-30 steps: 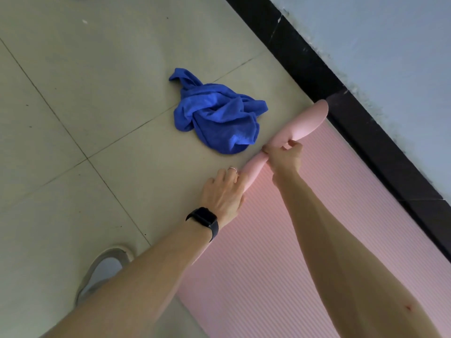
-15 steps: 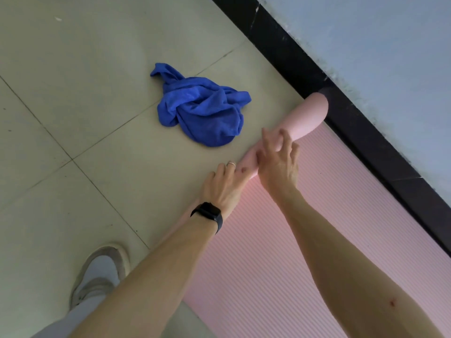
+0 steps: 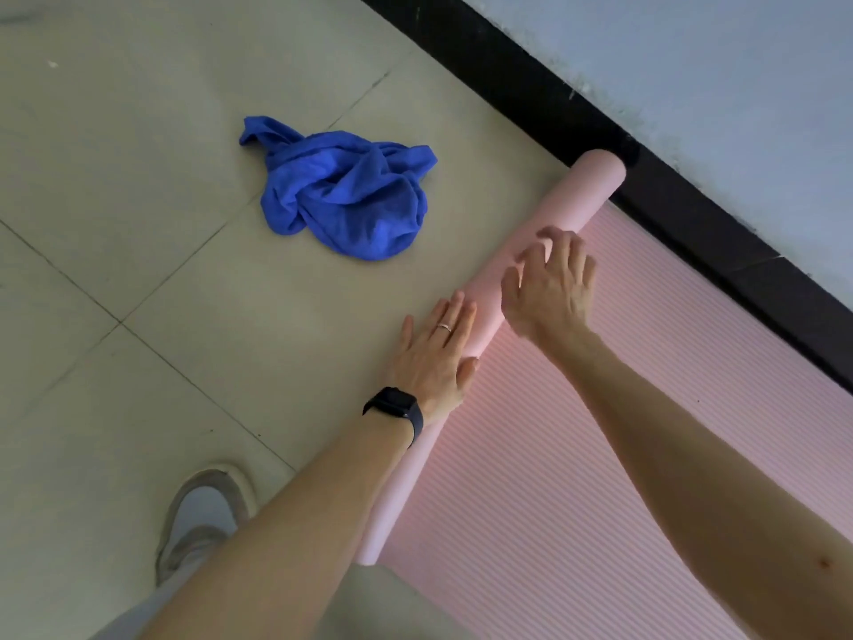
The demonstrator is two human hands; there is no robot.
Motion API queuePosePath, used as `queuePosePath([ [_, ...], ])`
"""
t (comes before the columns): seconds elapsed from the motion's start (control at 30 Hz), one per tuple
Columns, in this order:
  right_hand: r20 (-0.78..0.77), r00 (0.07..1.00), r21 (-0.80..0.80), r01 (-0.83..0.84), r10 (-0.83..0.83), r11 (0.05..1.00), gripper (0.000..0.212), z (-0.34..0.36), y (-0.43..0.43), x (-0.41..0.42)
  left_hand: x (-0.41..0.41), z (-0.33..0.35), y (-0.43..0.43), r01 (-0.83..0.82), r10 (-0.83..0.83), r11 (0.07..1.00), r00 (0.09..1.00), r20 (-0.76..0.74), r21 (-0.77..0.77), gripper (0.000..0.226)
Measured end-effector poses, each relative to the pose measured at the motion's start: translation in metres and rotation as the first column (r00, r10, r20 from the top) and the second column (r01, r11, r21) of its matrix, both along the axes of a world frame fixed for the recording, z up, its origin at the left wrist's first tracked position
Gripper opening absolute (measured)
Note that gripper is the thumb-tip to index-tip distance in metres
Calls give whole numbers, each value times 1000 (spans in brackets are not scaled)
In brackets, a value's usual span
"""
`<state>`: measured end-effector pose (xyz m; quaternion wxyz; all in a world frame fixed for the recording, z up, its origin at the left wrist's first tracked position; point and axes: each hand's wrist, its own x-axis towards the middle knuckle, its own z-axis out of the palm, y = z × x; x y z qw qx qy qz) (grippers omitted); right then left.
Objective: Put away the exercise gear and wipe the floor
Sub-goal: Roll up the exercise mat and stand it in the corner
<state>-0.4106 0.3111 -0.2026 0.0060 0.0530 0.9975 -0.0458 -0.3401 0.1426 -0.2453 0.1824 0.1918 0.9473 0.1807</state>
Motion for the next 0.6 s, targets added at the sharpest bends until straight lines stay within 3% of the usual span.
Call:
queuePosePath([
  [0.07,49,999,-20,-14,15,1000,49,5,-7,-13,5,-1,8,-19,18,1000,1000,-25,-21,73],
  [0.17,267,952,-71,-136,150,988,59,-8,0,-15,11,-1,11,-52,48,998,993,-110,-35,73],
  [0.23,340,928,-120,-118,153,986,60,-20,14,-1,9,8,15,-5,6,1000,999,-41,31,71],
  [0.33,326,937,-141,-80,123,987,59,-29,32,18,9,22,7,5,-29,981,992,121,196,66],
  [0.37,327,938,-142,-72,115,987,59,-29,38,24,9,24,0,20,-35,980,997,74,196,66],
  [0.47,308,947,-167,-41,91,985,57,-24,54,45,10,15,-15,160,-160,987,984,-74,-7,70],
  [0.6,177,984,-195,41,-6,980,52,-15,65,74,29,5,19,287,-286,958,954,-86,1,78],
])
